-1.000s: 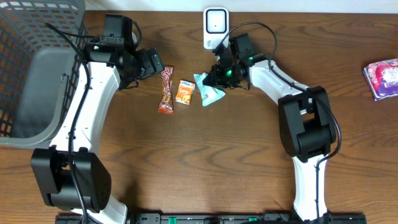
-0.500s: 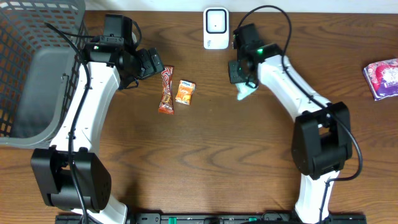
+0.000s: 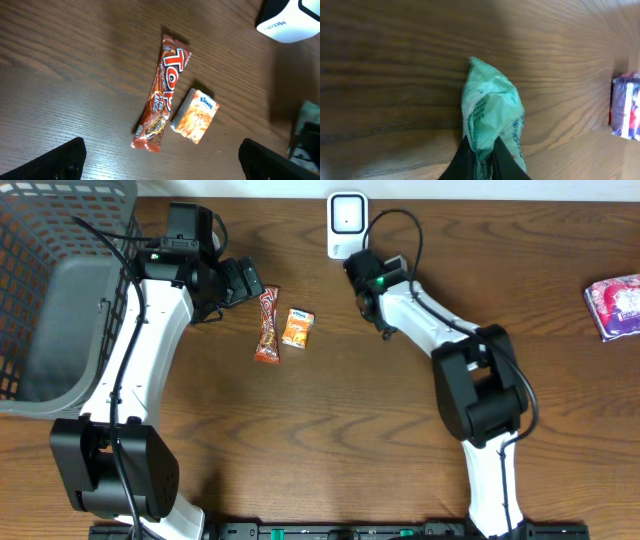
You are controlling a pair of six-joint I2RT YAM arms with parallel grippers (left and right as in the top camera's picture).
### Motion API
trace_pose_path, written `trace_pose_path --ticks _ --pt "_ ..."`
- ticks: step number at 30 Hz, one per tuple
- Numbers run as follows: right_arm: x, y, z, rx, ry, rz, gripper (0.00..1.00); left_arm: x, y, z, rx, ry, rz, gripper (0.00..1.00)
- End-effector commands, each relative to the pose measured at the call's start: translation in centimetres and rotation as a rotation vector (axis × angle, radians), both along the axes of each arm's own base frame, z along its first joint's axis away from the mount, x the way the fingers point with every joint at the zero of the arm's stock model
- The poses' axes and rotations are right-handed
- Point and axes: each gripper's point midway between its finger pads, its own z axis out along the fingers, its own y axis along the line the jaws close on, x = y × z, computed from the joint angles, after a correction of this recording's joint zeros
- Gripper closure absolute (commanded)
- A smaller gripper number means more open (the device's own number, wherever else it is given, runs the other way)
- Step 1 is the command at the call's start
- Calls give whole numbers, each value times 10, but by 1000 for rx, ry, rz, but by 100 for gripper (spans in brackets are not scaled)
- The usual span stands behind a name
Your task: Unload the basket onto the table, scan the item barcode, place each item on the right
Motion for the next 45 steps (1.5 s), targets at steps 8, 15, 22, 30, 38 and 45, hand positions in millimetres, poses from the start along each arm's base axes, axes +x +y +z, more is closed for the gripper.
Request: trace_pose_path --ticks 8,15,22,30,38,45 --pt "-4 118 17 132 -82 240 57 2 0 1 1 -5 -4 2" --pt "18 119 70 146 -182 208 53 2 0 1 1 -5 -4 2" --pt "35 84 105 393 -94 130 50 2 0 1 1 -5 -5 2" --pt "-3 59 71 783 248 50 31 2 0 1 1 -5 -4 2" --pt "-18 49 12 791 287 -26 37 2 0 1 1 -5 -4 2" --pt "-24 49 -13 804 278 -69 66 2 0 1 1 -5 -4 2"
